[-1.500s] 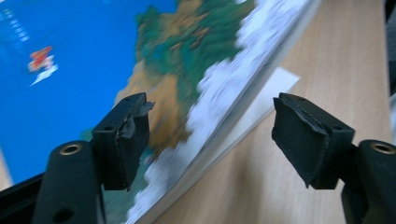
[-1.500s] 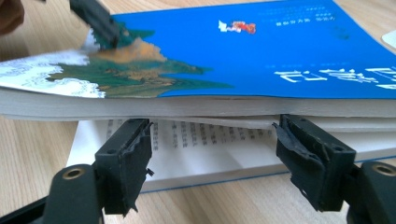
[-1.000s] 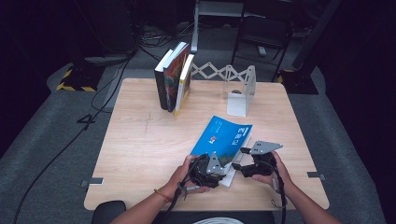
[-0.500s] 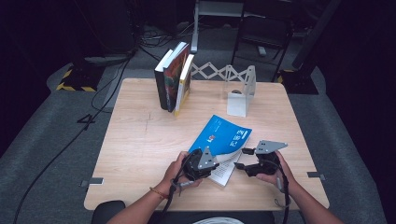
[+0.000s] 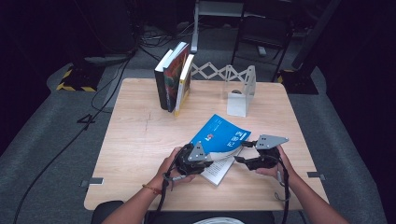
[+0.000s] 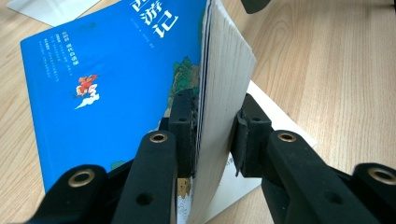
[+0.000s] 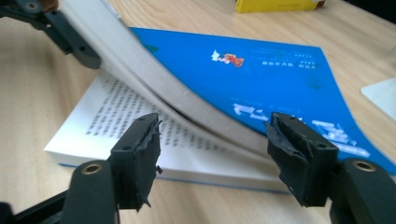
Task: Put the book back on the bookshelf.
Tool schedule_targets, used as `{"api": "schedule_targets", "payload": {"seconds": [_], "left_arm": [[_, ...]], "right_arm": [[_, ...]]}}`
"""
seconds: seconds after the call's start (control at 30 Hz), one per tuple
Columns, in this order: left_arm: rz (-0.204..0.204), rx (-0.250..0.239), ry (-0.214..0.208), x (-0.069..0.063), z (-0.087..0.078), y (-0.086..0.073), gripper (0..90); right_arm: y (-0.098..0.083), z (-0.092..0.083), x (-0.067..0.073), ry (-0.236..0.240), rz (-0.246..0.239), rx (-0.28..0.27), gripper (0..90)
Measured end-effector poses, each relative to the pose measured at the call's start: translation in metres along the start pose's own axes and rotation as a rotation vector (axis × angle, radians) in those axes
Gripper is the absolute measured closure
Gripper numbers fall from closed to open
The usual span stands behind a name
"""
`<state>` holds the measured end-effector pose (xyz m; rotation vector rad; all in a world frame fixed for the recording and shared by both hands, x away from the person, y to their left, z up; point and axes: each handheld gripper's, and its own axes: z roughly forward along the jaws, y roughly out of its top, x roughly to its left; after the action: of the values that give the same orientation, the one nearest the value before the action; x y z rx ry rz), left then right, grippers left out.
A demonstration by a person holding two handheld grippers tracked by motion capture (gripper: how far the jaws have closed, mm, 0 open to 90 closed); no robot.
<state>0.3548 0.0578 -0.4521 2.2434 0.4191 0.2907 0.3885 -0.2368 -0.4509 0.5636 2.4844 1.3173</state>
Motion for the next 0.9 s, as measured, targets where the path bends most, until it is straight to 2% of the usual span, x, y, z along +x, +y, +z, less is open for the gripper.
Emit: {"api": "schedule_targets", "payload": {"seconds": [0.23, 0.27, 0.4, 0.47, 0.5, 0.57, 0.63, 0.7, 0.73, 0.83, 0.87, 0.9], "left_arm": [[-0.01, -0.002, -0.005, 0.006, -0.004, -0.002, 71.9], [-0.013, -0.003, -0.003, 0.006, -0.005, -0.002, 71.9], [-0.012, -0.003, -0.005, 0.009, -0.007, -0.003, 71.9], [-0.015, -0.004, -0.005, 0.011, -0.008, -0.004, 71.9], [-0.022, -0.01, -0.006, 0.011, -0.009, -0.004, 71.9], [-0.033, -0.017, -0.011, 0.014, -0.012, -0.005, 71.7], [-0.027, -0.008, -0.012, 0.016, -0.013, -0.007, 71.5], [-0.028, -0.008, -0.011, 0.017, -0.015, -0.008, 71.3], [-0.032, -0.01, -0.014, 0.018, -0.016, -0.009, 71.1], [-0.034, -0.006, -0.013, 0.021, -0.018, -0.01, 70.5], [-0.051, -0.013, -0.018, 0.025, -0.021, -0.012, 70.1], [-0.051, -0.013, -0.018, 0.025, -0.021, -0.012, 69.7]], "right_arm": [[0.001, 0.012, -0.004, 0.018, -0.04, 0.018, 29.2], [0.001, 0.015, -0.005, 0.003, -0.063, 0.032, 29.1], [0.001, 0.022, -0.008, -0.031, -0.104, 0.075, 27.5], [0.001, 0.025, -0.011, -0.036, -0.103, 0.09, 25.2], [0.001, 0.025, -0.012, -0.033, -0.098, 0.092, 25.5], [0.0, 0.028, -0.015, -0.059, -0.123, 0.112, 28.3], [-0.002, 0.03, -0.017, -0.049, -0.121, 0.106, 29.3], [-0.003, 0.031, -0.019, -0.071, -0.143, 0.124, 31.5], [-0.004, 0.032, -0.02, -0.085, -0.148, 0.124, 32.1], [-0.005, 0.032, -0.024, -0.071, -0.141, 0.106, 34.1], [-0.006, 0.032, -0.024, -0.071, -0.165, 0.09, 41.1], [-0.006, 0.032, -0.024, -0.071, -0.165, 0.09, 41.1]]}}
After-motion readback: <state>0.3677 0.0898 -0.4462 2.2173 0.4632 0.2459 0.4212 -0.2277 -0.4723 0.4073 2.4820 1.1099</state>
